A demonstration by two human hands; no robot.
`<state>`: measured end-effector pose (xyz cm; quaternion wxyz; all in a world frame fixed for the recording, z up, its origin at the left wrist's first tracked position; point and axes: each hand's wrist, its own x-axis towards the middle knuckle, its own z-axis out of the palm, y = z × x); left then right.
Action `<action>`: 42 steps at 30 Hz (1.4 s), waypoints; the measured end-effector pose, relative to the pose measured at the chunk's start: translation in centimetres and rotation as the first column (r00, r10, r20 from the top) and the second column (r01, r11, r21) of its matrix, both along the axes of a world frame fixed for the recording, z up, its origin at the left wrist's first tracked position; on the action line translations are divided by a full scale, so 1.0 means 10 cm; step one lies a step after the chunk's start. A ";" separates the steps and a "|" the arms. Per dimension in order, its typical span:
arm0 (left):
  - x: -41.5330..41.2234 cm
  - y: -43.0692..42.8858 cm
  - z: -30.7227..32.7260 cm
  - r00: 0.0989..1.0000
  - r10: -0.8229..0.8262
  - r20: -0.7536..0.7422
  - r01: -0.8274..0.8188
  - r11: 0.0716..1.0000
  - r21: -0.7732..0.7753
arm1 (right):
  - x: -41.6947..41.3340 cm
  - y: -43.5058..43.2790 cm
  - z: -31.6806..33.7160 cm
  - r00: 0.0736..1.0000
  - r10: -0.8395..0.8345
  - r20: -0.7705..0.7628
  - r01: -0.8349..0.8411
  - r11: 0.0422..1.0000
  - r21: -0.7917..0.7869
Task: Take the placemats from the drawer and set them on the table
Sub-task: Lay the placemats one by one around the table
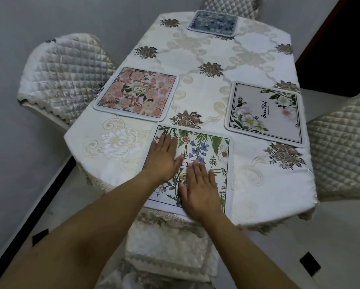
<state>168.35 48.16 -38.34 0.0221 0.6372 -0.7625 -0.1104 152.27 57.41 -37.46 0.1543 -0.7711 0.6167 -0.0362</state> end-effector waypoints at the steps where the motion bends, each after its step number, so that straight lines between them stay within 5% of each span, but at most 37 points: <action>1: 0.10 0.02 -0.02 1.000 -0.019 -0.008 0.019 0.999 -0.032 | -0.12 0.03 -0.04 0.999 -0.034 -0.008 0.034 0.999 0.005; 7: 0.56 0.03 -0.01 1.000 -0.004 -0.024 0.004 1.000 0.012 | -0.75 0.10 0.00 0.993 -0.116 -0.004 0.116 0.992 0.048; 19: 0.01 -0.73 -0.07 0.992 -0.122 -0.011 0.121 0.991 -0.052 | -0.64 -1.32 -0.10 0.998 -0.013 -0.055 0.011 0.999 -0.039; 25: 0.37 -0.39 -0.06 0.998 -0.038 -0.046 0.037 0.999 -0.021 | -1.01 -1.01 -0.13 0.990 -0.139 -0.022 0.138 0.990 -0.031; 34: 0.24 0.87 0.17 0.997 0.070 0.026 -0.073 0.986 0.151 | -0.84 0.36 0.01 0.998 -0.060 0.013 0.058 0.989 0.133; 39: 0.09 1.54 0.64 0.990 0.033 0.138 -0.078 0.939 0.336 | -0.91 0.69 0.53 1.000 0.016 -0.013 -0.011 0.949 0.315; 42: -0.06 1.63 1.16 0.993 0.036 0.108 -0.062 0.968 0.244 | -1.05 0.57 1.13 0.999 -0.002 -0.034 0.011 0.965 0.263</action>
